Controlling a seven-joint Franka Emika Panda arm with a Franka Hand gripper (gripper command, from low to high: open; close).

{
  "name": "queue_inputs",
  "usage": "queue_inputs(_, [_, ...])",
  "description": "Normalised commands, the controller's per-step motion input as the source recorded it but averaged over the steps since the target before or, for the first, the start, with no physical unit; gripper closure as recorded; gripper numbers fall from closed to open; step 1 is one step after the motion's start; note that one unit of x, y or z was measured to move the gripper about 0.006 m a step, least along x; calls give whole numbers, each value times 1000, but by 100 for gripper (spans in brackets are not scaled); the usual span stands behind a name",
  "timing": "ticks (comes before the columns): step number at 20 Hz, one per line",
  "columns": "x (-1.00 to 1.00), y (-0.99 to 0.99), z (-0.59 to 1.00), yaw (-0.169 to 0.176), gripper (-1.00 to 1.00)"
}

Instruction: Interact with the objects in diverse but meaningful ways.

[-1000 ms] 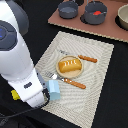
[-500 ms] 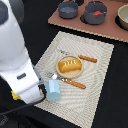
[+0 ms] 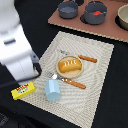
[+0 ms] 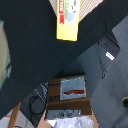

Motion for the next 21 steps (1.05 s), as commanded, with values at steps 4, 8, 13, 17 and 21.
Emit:
queue_inputs(4, [0, 924, 0, -97, -100])
queue_inputs(8, [19, 770, -132, -90, -100])
queue_inputs(13, [48, 451, -310, -192, -100])
queue_inputs(17, [181, 341, -334, -160, -100])
queue_inputs(21, [120, 290, -173, -49, -100])
